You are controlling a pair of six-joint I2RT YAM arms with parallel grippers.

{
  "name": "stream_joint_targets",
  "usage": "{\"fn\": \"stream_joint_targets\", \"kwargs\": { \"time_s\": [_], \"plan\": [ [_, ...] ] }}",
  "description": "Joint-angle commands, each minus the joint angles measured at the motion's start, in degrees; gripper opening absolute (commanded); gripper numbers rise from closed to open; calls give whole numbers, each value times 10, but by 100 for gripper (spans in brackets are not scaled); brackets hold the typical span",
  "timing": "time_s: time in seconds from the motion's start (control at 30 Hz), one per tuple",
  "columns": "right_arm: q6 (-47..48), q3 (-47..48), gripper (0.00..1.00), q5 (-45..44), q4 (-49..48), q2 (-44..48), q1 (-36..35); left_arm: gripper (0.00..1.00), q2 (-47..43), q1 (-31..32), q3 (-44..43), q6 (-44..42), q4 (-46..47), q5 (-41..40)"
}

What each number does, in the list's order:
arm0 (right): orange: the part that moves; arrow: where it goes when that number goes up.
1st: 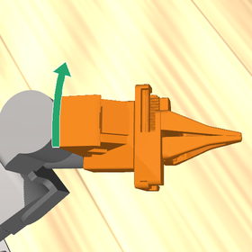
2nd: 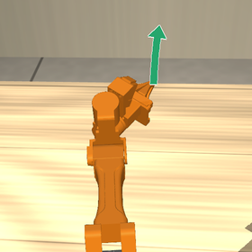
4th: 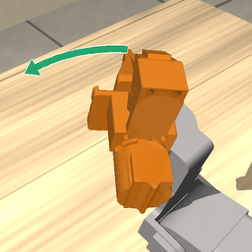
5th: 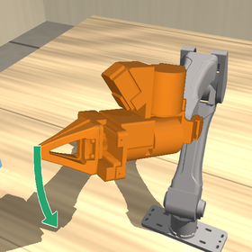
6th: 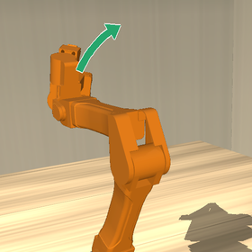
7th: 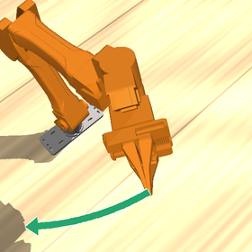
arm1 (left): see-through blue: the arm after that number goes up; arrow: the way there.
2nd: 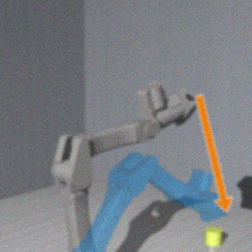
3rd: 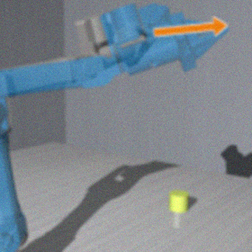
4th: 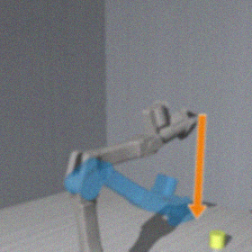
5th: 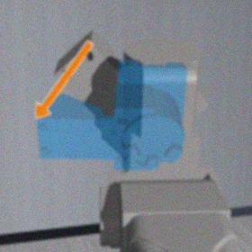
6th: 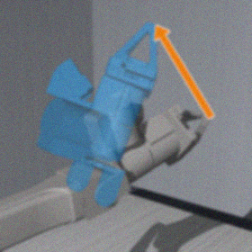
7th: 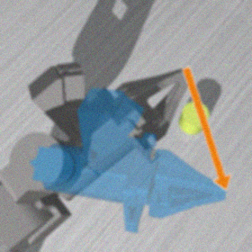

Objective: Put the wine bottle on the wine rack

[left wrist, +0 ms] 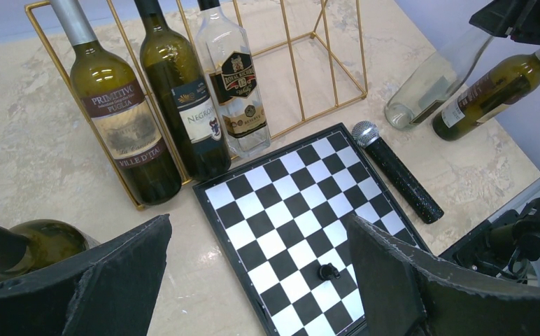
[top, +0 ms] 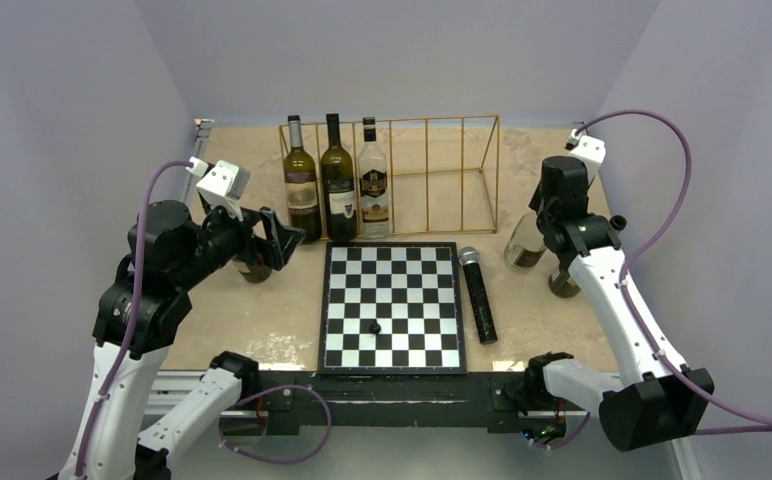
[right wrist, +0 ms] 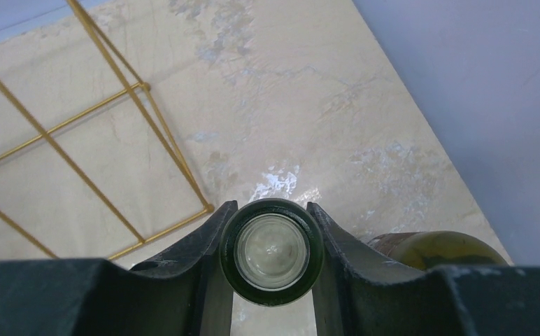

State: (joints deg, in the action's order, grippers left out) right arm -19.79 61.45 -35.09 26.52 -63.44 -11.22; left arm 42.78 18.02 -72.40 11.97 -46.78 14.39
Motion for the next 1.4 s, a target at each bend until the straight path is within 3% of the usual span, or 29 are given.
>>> {"fn": "stream_joint_targets", "kwargs": {
  "time_s": [0.0, 0.3, 0.57, 1.1, 1.37],
  "plan": [
    [18, 84, 0, 64, -35, 52, -1, 99, -3, -3, -5, 0, 20, 6],
    [22, 171, 0, 123, 0, 81, -29, 99, -1, -3, -12, -1, 14, 8],
    [-11, 225, 0, 166, -5, 50, -75, 99, -1, -3, -13, 11, 20, 22],
    [-67, 366, 0, 230, -14, -167, -149, 99, -6, -3, -30, 16, 4, 29],
    [-59, 431, 0, 220, 0, -255, -182, 99, -12, -3, -26, 20, 5, 30]
  ]
}}
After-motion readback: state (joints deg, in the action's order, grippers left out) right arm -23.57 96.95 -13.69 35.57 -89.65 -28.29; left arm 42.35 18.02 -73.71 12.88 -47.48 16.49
